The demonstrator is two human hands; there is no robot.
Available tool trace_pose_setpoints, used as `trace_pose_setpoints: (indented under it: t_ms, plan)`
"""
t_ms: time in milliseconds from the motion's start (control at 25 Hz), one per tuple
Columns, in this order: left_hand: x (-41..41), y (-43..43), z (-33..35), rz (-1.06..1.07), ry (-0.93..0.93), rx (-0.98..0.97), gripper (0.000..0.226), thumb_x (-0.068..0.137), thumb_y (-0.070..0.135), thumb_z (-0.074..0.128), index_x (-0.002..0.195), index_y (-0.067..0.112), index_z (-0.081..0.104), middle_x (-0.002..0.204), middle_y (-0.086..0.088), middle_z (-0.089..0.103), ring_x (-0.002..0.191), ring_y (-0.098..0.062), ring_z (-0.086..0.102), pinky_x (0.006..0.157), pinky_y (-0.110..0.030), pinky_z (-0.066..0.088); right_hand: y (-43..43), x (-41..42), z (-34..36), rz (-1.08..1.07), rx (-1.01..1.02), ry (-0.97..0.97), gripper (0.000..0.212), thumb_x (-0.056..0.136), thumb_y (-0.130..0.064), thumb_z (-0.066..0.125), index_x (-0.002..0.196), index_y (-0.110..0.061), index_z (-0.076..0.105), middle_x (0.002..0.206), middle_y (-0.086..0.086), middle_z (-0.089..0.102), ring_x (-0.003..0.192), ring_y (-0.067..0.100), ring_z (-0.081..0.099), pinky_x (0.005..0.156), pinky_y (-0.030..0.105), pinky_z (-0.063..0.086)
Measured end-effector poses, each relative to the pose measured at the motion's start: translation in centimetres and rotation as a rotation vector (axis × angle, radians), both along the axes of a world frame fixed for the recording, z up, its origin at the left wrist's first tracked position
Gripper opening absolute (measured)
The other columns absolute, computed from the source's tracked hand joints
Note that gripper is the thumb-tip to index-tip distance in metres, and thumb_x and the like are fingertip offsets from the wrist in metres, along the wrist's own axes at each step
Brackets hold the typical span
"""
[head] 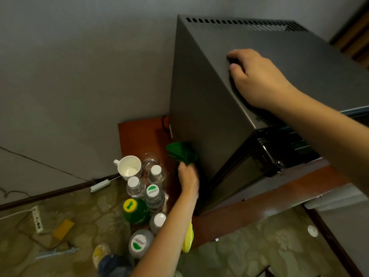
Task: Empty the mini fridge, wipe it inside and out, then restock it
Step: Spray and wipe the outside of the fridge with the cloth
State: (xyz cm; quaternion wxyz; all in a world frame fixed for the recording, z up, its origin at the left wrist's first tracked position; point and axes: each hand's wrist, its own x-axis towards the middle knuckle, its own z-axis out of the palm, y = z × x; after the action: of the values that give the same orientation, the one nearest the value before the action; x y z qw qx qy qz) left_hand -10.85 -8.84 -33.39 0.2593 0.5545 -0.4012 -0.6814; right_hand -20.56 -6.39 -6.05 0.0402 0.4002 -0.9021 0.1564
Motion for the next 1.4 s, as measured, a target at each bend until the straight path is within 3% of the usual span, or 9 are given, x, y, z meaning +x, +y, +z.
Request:
trace_pose_setpoints:
  t_ms: [40, 80, 280, 400, 680, 920, 1000, 1200, 1400]
  plan:
    - [0.7, 0.8, 2.4, -0.329, 0.108, -0.141, 0.026, 0.092, 0.000, 0.038, 0.091, 0.017, 0.057, 0.095, -0.008, 0.061, 0.089, -0.022, 0.057, 0.090, -0.038, 0.044, 0.0, 0.1, 0.0, 0.002, 0.004, -0.004, 0.041, 0.102, -0.027, 0.033, 0.140, -0.015, 0.042, 0.145, 0.007, 0.043, 0.129, 0.029, 0.042, 0.103, 0.034, 0.033]
    - [0.8, 0.7, 5.2, -0.251, 0.350, -0.001, 0.025, 0.091, -0.001, 0.039, 0.086, 0.018, 0.055, 0.090, -0.005, 0.060, 0.086, -0.020, 0.056, 0.086, -0.036, 0.044, -0.1, 0.2, 0.1, 0.005, 0.007, -0.009, 0.041, 0.102, -0.026, 0.033, 0.140, -0.015, 0.042, 0.145, 0.008, 0.044, 0.129, 0.029, 0.043, 0.103, 0.034, 0.033]
    - [2.6, 0.1, 12.4, -0.338, 0.376, -0.168, 0.011, 0.081, 0.004, 0.048, 0.080, 0.014, 0.052, 0.080, -0.002, 0.055, 0.079, -0.012, 0.052, 0.079, -0.031, 0.043, 0.0, 0.3, 0.2, 0.011, 0.018, -0.015, 0.040, 0.102, -0.026, 0.034, 0.140, -0.014, 0.043, 0.144, 0.010, 0.044, 0.128, 0.030, 0.043, 0.101, 0.035, 0.034]
    - [5.2, 4.5, 13.3, -0.434, 0.402, -0.246, 0.030, 0.083, 0.012, 0.049, 0.111, 0.005, 0.055, 0.107, -0.006, 0.061, 0.100, -0.010, 0.057, 0.092, -0.027, 0.042, -0.1, 0.3, 0.1, 0.012, 0.019, -0.007, 0.040, 0.102, -0.026, 0.034, 0.139, -0.013, 0.043, 0.143, 0.011, 0.045, 0.127, 0.031, 0.044, 0.099, 0.035, 0.036]
    - [6.8, 4.1, 7.7, -0.373, 0.319, -0.062, 0.039, 0.081, -0.003, 0.055, 0.110, 0.024, 0.058, 0.111, -0.007, 0.064, 0.104, -0.022, 0.061, 0.098, -0.041, 0.048, 0.0, 0.4, 0.3, 0.003, 0.006, -0.013, 0.041, 0.102, -0.026, 0.034, 0.141, -0.016, 0.041, 0.146, 0.007, 0.043, 0.129, 0.029, 0.043, 0.102, 0.034, 0.034]
    - [8.0, 5.5, 9.7, -0.475, 0.500, -0.837, 0.057, 0.078, 0.017, 0.059, 0.124, 0.047, 0.045, 0.127, 0.007, 0.045, 0.129, -0.010, 0.038, 0.111, -0.023, 0.029, 0.0, 0.2, 0.2, 0.019, 0.016, 0.001, 0.041, 0.102, -0.025, 0.034, 0.141, -0.014, 0.042, 0.146, 0.008, 0.042, 0.130, 0.029, 0.041, 0.103, 0.034, 0.033]
    - [7.1, 5.1, 8.7, -0.442, 0.485, -1.079, 0.045, 0.080, 0.012, 0.059, 0.119, 0.032, 0.050, 0.126, 0.004, 0.041, 0.130, -0.009, 0.032, 0.112, -0.021, 0.023, -0.1, 0.1, 0.1, 0.019, 0.027, 0.016, 0.041, 0.102, -0.025, 0.034, 0.140, -0.014, 0.041, 0.146, 0.009, 0.042, 0.130, 0.030, 0.041, 0.104, 0.036, 0.032]
    - [7.1, 5.0, 6.3, -0.415, 0.438, -1.120, 0.049, 0.078, 0.004, 0.062, 0.119, 0.026, 0.048, 0.124, 0.000, 0.043, 0.125, -0.024, 0.038, 0.112, -0.023, 0.026, -0.1, -0.1, -0.1, 0.019, 0.033, 0.018, 0.042, 0.102, -0.026, 0.033, 0.142, -0.015, 0.040, 0.146, 0.008, 0.041, 0.130, 0.028, 0.041, 0.104, 0.035, 0.032]
    - [8.2, 4.1, 6.3, -0.531, 0.381, -1.006, 0.050, 0.080, -0.003, 0.063, 0.117, 0.029, 0.052, 0.126, -0.006, 0.047, 0.126, -0.015, 0.037, 0.110, -0.020, 0.029, 0.6, 0.9, 0.6, 0.042, -0.084, 0.002, 0.038, 0.100, -0.019, 0.041, 0.136, -0.013, 0.050, 0.146, 0.006, 0.044, 0.133, 0.023, 0.040, 0.107, 0.031, 0.031]
